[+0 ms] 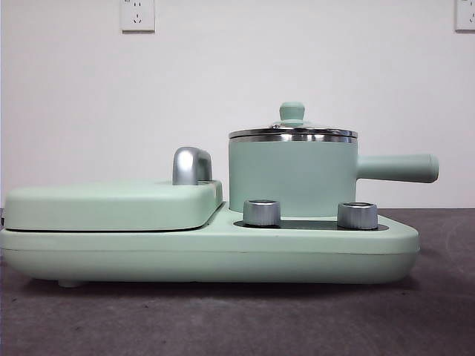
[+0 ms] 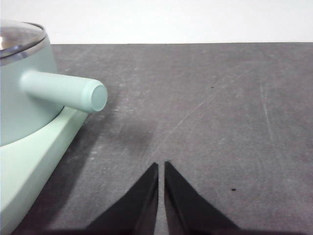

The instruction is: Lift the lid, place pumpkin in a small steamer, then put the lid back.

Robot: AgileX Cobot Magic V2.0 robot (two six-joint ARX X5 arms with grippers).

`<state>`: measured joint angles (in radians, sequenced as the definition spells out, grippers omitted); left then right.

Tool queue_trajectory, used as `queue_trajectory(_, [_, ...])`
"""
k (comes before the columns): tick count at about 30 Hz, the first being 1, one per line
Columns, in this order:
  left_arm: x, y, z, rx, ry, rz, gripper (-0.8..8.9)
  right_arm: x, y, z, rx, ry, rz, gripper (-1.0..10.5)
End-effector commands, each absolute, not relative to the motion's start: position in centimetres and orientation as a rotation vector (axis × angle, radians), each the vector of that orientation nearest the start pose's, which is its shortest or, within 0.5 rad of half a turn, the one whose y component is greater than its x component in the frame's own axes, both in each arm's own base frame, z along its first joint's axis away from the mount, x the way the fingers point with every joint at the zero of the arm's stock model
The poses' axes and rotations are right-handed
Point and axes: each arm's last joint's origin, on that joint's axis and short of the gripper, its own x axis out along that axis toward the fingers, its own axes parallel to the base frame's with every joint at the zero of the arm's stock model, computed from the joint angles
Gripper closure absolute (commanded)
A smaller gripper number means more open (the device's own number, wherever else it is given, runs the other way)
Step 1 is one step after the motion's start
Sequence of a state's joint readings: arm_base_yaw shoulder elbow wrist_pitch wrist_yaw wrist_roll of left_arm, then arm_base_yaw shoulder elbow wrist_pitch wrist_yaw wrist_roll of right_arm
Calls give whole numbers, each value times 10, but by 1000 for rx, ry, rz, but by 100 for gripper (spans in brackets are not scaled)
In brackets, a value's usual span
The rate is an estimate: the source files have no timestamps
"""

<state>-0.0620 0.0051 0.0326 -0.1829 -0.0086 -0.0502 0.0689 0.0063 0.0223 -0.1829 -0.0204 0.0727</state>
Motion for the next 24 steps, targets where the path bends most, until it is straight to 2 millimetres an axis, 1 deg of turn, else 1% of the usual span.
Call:
queue_trajectory(1, [95, -6, 150, -39, 178, -52, 808, 96, 7, 150, 53, 170, 67, 928])
queue_trajectory(24, [95, -6, 150, -39, 178, -53, 808, 96, 7, 152, 54, 148, 65, 928])
